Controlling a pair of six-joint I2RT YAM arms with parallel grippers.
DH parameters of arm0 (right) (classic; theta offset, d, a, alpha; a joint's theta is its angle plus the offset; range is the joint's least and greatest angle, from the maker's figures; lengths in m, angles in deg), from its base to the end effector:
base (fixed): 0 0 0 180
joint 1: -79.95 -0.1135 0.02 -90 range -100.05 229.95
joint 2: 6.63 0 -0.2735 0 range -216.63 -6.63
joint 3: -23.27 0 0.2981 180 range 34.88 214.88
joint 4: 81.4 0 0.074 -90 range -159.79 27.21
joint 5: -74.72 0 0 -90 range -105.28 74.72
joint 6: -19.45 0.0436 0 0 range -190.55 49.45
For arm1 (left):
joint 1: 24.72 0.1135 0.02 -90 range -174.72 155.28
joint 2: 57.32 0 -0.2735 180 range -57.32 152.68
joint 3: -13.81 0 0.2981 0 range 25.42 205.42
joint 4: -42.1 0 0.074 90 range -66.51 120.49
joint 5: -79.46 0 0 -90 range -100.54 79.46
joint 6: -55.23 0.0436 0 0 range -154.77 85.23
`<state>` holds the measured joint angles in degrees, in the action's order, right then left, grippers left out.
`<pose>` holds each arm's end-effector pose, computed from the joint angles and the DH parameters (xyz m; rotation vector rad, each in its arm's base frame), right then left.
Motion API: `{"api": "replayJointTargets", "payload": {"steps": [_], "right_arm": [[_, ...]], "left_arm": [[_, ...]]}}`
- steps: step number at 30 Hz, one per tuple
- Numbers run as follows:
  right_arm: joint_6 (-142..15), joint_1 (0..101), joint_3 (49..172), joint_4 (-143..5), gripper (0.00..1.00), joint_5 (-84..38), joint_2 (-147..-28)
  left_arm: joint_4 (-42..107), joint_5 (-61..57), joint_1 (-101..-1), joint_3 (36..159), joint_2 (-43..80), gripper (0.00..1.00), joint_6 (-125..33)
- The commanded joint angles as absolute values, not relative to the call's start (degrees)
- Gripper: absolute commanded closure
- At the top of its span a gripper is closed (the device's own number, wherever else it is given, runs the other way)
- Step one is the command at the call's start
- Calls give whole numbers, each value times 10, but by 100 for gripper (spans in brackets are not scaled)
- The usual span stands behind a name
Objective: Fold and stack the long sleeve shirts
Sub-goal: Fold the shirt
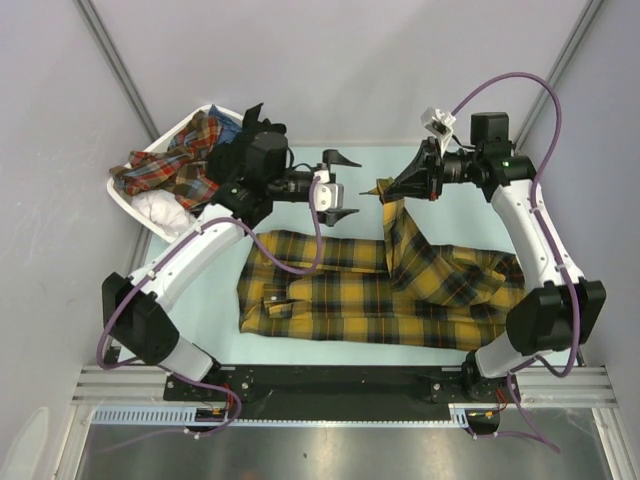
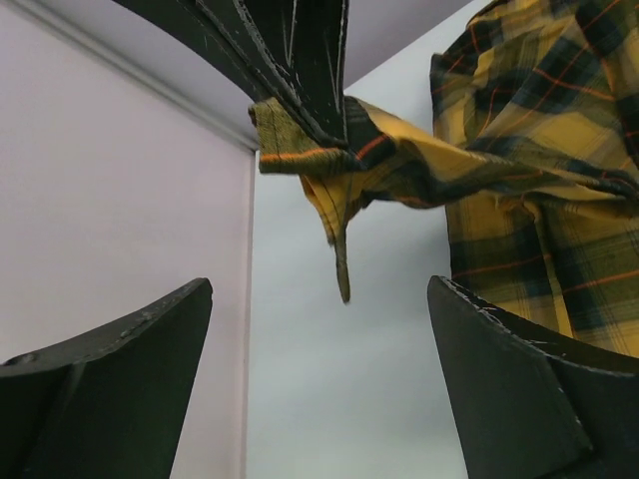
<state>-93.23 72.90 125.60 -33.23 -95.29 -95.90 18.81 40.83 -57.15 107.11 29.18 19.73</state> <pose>0.3655 0.0885 0.4074 -1.1510 1.4514 1.2920 0.3163 -0.2413 0.3931 1.5906 0.8027 -0.5518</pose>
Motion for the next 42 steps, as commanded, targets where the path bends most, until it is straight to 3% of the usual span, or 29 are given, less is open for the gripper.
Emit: {"api": "replayJointTargets", "payload": {"steps": [1, 6, 9, 10, 12, 13, 14, 16, 17, 20, 27, 34, 40, 42], "right_arm": [[-1065, 710, 1271, -238, 100, -928, -907], [-1120, 698, 1244, -201, 100, -899, -868], [-1136, 687, 1222, -202, 100, -873, -838], [-1137, 684, 1215, -207, 100, -861, -830], [-1135, 678, 1202, -217, 99, -848, -811], [-1130, 677, 1198, -223, 96, -845, -804], [-1121, 676, 1194, -243, 81, -840, -791], [-1086, 676, 1179, -267, 61, -824, -777], [-1066, 676, 1171, -295, 38, -813, -758], [-1017, 691, 1139, -329, 1, -753, -723], [-1104, 769, 1077, -293, 0, -794, -724], [-1276, 706, 1093, -226, 0, -795, -768], [-1248, 677, 1077, -319, 1, -786, -783], [-1261, 656, 1095, -298, 8, -791, -792]], "left_arm": [[199, 424, -601, 1116, 312, 8, 186], [201, 415, -622, 1133, 330, 27, 183], [200, 425, -625, 1137, 332, 44, 192], [200, 432, -626, 1138, 332, 59, 193], [200, 439, -629, 1136, 330, 78, 194], [199, 441, -630, 1133, 328, 99, 201], [199, 442, -635, 1130, 326, 100, 209], [194, 458, -637, 1115, 315, 100, 244], [194, 463, -637, 1110, 312, 100, 256], [187, 481, -636, 1094, 298, 100, 295], [127, 539, -636, 1061, 269, 100, 442], [78, 566, -636, 1063, 264, 100, 513], [61, 584, -644, 1058, 260, 100, 539], [60, 581, -646, 1056, 263, 100, 544]]}}
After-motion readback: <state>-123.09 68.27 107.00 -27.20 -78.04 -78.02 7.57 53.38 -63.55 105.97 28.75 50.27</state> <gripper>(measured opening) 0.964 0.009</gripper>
